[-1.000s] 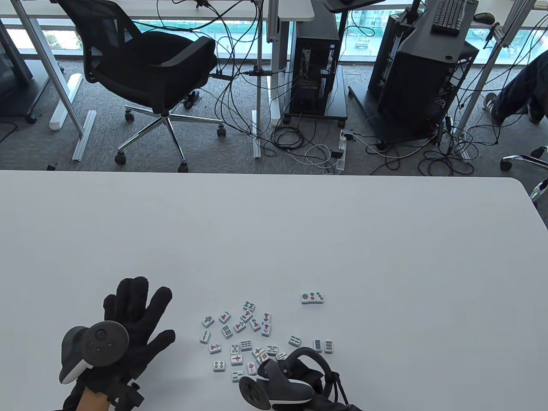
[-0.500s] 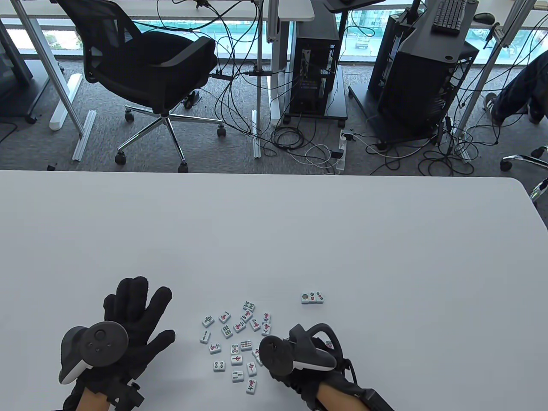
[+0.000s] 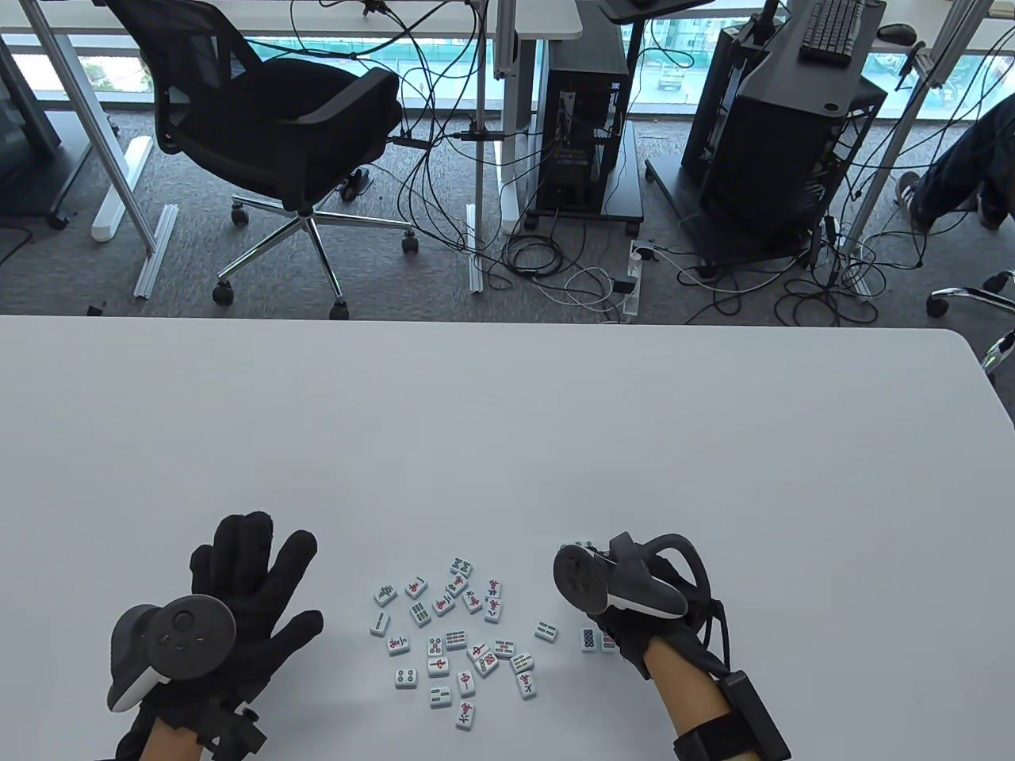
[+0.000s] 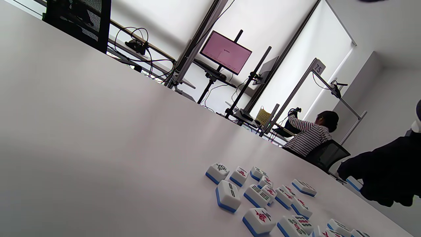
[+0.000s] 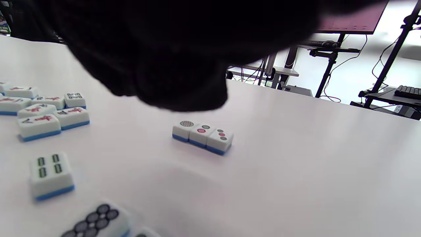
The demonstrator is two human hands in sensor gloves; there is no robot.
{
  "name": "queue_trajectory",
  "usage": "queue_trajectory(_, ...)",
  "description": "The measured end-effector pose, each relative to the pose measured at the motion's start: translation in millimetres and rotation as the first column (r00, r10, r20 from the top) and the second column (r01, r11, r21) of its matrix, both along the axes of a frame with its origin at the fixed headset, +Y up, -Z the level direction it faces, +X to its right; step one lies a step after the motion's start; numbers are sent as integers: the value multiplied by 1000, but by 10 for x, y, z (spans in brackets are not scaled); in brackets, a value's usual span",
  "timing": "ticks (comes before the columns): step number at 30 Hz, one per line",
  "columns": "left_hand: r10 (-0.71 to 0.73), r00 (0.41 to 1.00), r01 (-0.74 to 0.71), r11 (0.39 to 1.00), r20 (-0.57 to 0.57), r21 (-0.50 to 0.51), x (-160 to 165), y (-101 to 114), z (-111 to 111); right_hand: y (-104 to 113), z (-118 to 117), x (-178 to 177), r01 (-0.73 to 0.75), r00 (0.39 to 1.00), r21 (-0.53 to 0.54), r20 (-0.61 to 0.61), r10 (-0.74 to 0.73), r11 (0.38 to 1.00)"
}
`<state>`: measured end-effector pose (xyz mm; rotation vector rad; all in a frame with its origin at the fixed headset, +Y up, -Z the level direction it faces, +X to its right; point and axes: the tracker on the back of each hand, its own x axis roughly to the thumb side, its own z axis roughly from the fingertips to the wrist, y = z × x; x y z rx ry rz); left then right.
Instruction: Mahjong suit sorting
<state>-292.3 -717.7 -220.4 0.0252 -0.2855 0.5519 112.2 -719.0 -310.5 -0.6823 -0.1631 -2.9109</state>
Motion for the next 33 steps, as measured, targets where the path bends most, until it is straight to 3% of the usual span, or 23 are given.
queue_trajectory(8,0,1000,0,1000,-3,-4,-5,-1,-2,-377,-120,81,-25,999,-76,32,27,997)
queue_trajectory(18,-4,1000,4,1000,-2,-12,-2,0,-5,-481,-146,91,-61,997,-105,47,66,993)
queue_trajectory(26,-6,1000,6,1000,0,-12,2,1,-7,-374,-89,72,-69,994,-74,75,75,995)
queue_trajectory(33,-10,1000,10,1000,2,-15,11,-3,-7,-205,152,-298,-24,1000,-2,-18,24,1000)
